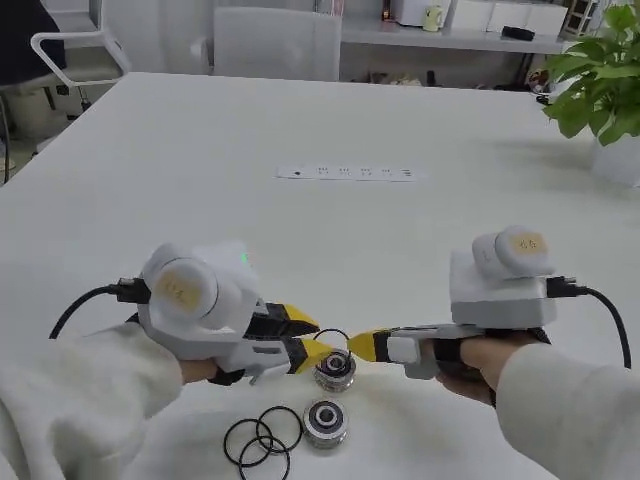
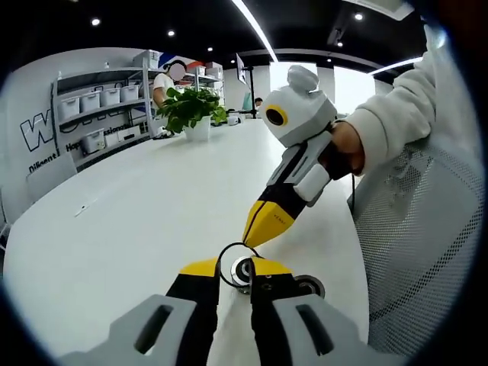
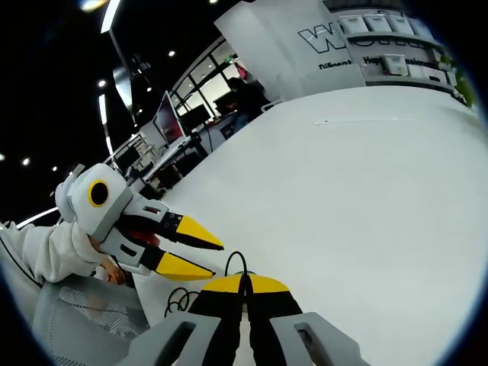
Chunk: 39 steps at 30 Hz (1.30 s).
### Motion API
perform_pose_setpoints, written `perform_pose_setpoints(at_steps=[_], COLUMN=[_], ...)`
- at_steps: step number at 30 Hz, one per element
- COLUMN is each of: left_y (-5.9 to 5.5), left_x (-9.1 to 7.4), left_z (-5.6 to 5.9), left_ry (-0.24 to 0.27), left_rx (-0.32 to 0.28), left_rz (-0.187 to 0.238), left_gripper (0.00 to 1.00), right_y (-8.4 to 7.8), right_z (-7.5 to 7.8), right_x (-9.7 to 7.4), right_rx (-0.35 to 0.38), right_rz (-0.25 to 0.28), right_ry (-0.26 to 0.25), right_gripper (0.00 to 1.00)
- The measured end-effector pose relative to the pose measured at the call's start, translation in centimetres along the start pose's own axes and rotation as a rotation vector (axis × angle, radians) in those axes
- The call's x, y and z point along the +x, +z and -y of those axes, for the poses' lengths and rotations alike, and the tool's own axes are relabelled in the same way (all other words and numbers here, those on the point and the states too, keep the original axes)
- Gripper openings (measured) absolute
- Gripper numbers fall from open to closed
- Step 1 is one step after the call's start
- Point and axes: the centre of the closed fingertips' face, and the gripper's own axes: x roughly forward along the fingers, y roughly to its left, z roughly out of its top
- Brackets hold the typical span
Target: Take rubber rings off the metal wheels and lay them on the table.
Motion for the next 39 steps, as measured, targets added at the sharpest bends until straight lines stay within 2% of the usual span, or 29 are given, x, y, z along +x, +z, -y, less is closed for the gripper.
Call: perform_pose_setpoints(at_steps=[3, 12, 22, 34, 39], left_y=[0.5, 2.1, 3.2, 3.0, 2.2], left_x=[-0.4, -1.8, -3.4, -5.7, -6.5], left_z=[0.1, 0.2, 0.1, 0.8, 1.5], left_ry=[-0.01, -0.027, 0.0, 0.023, 0.031], left_rx=[-0.002, -0.001, 0.009, 0.013, 0.026], left_rz=[0.011, 0.054, 0.085, 0.098, 0.079], left_gripper=[0.12, 0.28, 0.42, 0.55, 0.61], right_y=[0.3, 1.4, 2.2, 2.6, 2.7], right_z=[0.0, -0.5, -1.3, -2.2, -2.7], right_x=[-0.1, -0.6, -0.8, -0.8, -0.8], right_rx=[0.006, 0.018, 0.015, 0.018, 0.014], right_rz=[0.012, 0.051, 0.075, 0.089, 0.088], right_ry=[0.002, 0.015, 0.038, 0.066, 0.082], right_gripper=[0.0, 0.0, 0.0, 0.0, 0.0])
